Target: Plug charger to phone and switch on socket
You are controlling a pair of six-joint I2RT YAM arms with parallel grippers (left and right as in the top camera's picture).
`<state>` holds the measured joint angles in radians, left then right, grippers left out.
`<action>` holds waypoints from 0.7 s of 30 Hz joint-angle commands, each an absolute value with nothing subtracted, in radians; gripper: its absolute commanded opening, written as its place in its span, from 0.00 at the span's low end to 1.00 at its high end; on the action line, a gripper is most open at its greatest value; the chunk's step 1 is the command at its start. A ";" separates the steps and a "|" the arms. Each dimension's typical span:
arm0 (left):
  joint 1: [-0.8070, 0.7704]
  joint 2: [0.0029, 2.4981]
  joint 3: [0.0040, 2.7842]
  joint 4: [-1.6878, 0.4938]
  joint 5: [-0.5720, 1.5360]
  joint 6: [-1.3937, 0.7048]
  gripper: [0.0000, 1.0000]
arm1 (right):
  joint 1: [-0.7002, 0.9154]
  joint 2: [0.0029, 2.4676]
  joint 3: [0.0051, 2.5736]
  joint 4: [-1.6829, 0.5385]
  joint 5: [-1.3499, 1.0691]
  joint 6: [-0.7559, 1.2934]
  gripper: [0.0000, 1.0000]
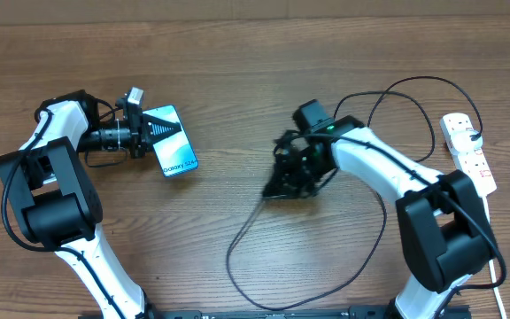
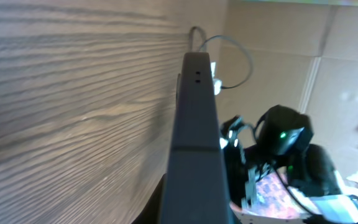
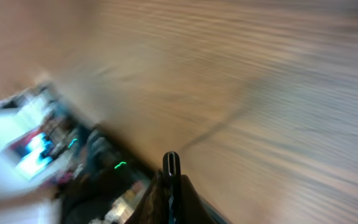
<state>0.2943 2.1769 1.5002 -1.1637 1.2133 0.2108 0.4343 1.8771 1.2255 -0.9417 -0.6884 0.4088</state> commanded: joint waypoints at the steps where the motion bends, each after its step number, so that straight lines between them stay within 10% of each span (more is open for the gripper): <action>1: 0.287 2.137 1.508 -1.169 1.162 0.176 0.04 | 0.397 1.876 1.302 -1.020 -0.313 0.392 0.04; 21: 0.287 2.137 1.508 -1.172 1.140 0.176 0.04 | 0.398 1.876 1.286 -0.979 0.049 0.475 0.04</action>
<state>0.2943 2.1769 1.5002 -1.1625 1.1366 0.1856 0.3943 1.8771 1.2922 -0.9955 -0.0086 0.4679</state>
